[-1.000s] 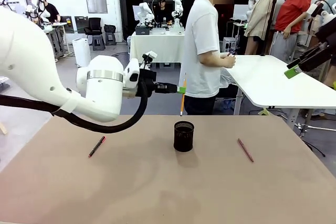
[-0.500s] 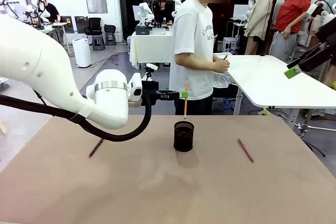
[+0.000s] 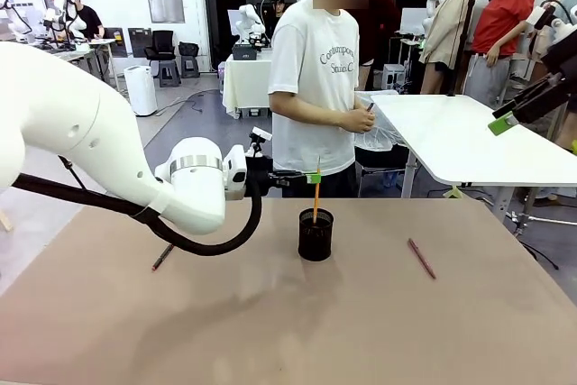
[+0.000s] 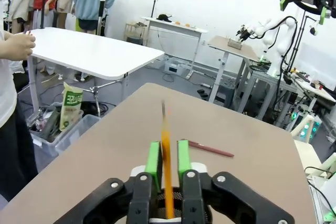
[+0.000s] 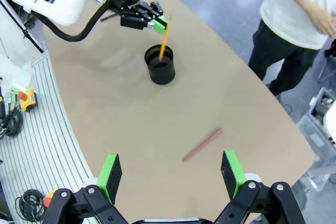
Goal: Place the pens into the pen holder.
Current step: Pick up a writing instrument from the table and place it into the Pen holder.
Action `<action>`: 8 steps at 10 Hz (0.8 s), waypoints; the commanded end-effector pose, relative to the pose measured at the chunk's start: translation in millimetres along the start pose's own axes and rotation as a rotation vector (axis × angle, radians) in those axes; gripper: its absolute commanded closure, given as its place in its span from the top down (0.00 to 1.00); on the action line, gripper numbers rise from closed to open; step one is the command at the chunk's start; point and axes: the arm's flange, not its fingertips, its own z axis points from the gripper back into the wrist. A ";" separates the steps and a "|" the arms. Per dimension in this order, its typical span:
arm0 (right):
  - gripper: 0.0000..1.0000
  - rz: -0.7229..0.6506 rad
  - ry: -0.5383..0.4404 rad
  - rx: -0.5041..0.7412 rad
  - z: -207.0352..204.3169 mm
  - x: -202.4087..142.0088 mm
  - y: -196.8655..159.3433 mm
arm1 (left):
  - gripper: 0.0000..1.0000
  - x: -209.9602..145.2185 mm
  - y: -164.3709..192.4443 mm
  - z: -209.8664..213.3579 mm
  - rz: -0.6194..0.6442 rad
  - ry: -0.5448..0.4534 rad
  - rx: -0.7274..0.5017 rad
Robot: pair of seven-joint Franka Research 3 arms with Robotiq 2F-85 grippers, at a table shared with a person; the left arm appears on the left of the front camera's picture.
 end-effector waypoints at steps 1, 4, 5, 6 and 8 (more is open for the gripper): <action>1.00 0.008 -0.011 0.006 1.3 1.0 0.9 | 0.59 -1.1 -1.1 2.0 -0.016 -0.031 0.035; 1.00 0.008 -0.011 0.006 1.3 1.0 0.9 | 1.00 12.6 -8.7 13.6 0.031 -0.054 0.031; 1.00 0.008 -0.011 0.006 1.3 1.0 0.9 | 1.00 25.9 -11.4 31.2 0.027 -0.027 0.024; 1.00 0.008 -0.011 0.006 1.3 1.0 0.9 | 1.00 37.5 -18.2 51.5 0.011 0.009 0.024; 1.00 0.008 -0.011 0.006 1.3 1.0 0.9 | 1.00 57.1 -33.6 90.7 -0.033 0.095 0.037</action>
